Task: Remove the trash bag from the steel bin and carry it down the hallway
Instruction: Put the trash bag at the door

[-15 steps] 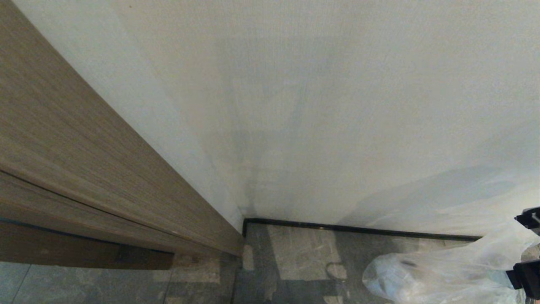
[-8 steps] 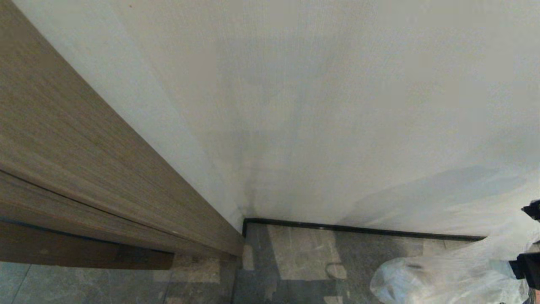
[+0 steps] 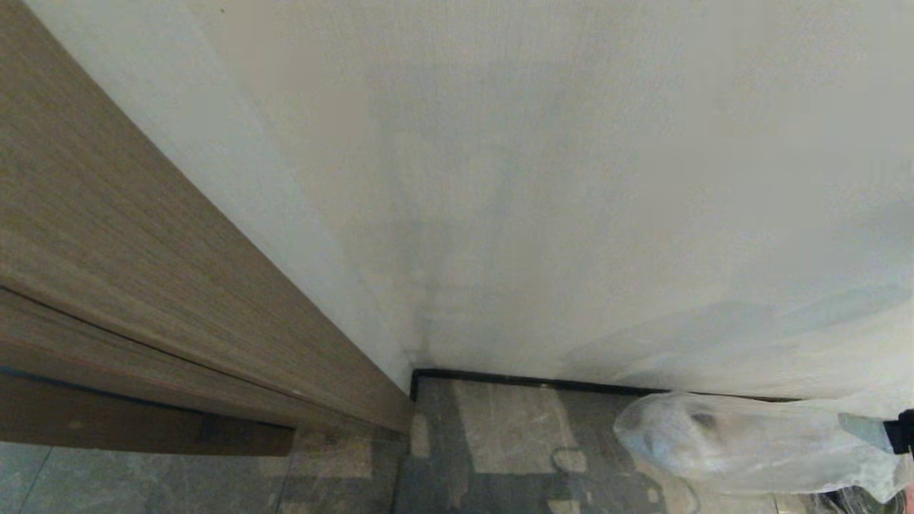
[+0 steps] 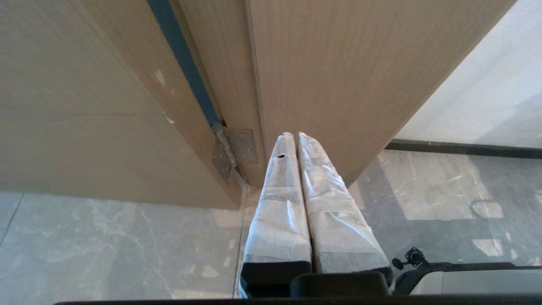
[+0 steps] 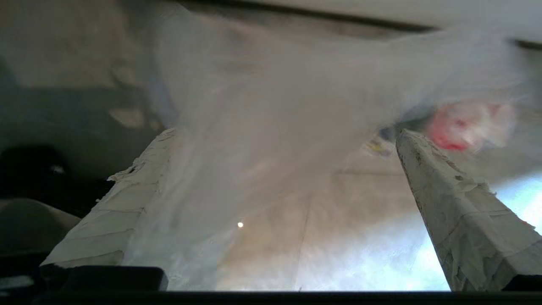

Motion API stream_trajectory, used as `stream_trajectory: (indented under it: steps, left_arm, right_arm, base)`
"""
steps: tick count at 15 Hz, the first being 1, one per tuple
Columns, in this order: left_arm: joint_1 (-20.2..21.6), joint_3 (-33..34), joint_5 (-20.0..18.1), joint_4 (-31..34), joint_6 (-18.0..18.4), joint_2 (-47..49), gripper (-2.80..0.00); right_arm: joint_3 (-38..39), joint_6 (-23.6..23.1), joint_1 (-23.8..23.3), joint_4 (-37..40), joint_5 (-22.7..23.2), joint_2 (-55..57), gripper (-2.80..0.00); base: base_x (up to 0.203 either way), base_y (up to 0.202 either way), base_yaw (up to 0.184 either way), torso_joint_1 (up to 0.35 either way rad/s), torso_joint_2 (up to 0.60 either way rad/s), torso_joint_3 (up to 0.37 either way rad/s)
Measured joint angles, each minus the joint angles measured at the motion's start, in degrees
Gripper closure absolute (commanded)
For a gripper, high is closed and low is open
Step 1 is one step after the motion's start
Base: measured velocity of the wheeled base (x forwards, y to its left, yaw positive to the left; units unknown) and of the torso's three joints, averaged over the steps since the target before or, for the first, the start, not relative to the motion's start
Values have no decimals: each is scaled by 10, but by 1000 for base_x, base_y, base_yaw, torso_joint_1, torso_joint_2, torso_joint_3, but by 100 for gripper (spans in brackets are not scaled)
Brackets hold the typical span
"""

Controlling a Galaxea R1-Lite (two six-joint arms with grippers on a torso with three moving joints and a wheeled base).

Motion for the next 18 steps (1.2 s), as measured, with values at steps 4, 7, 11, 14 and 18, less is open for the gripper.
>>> stream_trajectory:
  steps: [4,7,11,14,18]
  left_arm:
    - [0,0,0,0,0,0,0]
    - [0,0,0,0,0,0,0]
    - [0,0,0,0,0,0,0]
    - [-1,0,0,0,0,0,0]
    - [-1,0,0,0,0,0,0]
  right_arm:
    - [-23,-9,-3,6,-31,5,-280]
    - [25,-21,-6,7,-60,14,-280]
    - [32,-27,-5,-1,-59,10,-280]
    - [15,-24,-3,1,-43,-4,-280]
    - [6,-25,-4,7,-42,-21,-280]
  base:
    - [0,0,0,0,0,0]
    - [0,0,0,0,0,0]
    - [0,0,0,0,0,0]
    - [0,0,0,0,0,0]
    - [0,0,0,0,0,0]
